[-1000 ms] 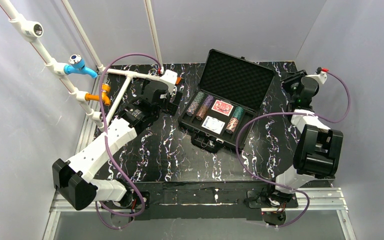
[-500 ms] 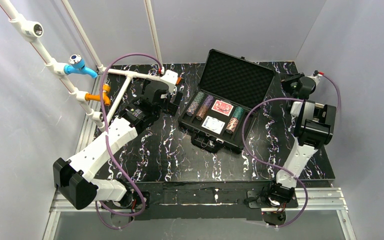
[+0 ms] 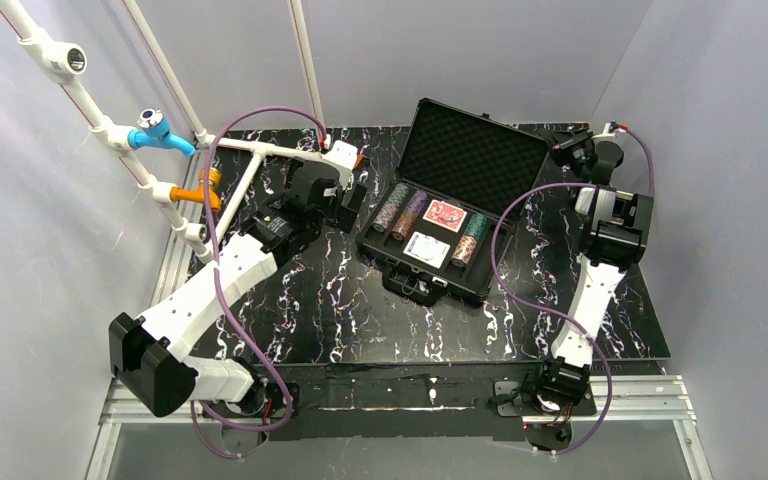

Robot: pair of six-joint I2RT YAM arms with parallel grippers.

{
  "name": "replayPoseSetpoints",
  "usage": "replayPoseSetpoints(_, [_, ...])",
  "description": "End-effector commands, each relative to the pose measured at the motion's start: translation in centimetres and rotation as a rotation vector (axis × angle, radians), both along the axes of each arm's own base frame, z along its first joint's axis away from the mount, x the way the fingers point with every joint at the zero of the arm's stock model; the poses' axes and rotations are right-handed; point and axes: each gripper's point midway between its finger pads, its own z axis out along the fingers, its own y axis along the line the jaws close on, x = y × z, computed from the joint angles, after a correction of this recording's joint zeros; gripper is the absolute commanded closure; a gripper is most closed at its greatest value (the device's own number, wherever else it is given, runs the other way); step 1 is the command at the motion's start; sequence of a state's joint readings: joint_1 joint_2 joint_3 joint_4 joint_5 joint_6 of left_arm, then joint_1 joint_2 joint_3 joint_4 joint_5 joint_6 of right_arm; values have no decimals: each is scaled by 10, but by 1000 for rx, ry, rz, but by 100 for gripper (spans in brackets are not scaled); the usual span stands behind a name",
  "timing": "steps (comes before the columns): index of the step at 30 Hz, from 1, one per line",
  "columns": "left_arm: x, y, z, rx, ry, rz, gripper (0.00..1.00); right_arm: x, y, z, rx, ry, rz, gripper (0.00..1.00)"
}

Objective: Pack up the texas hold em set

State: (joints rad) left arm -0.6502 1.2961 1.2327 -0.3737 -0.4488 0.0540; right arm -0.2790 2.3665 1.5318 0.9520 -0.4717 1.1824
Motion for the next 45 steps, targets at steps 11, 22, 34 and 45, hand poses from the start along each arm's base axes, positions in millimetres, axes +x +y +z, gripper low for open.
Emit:
replayPoseSetpoints(11, [1, 4, -1, 26, -6, 9, 1, -34, 62, 59, -34, -267, 419, 93])
replayPoseSetpoints(22, [3, 5, -4, 41, -7, 13, 1, -58, 99, 75, -47, -274, 504, 95])
replayPoseSetpoints(34, [6, 20, 4, 74, -43, 92, 1, -92, 132, 83, -66, -269, 545, 96])
replayPoseSetpoints(45, [4, 20, 8, 61, -51, 89, 1, -115, 145, 90, -76, -262, 562, 97])
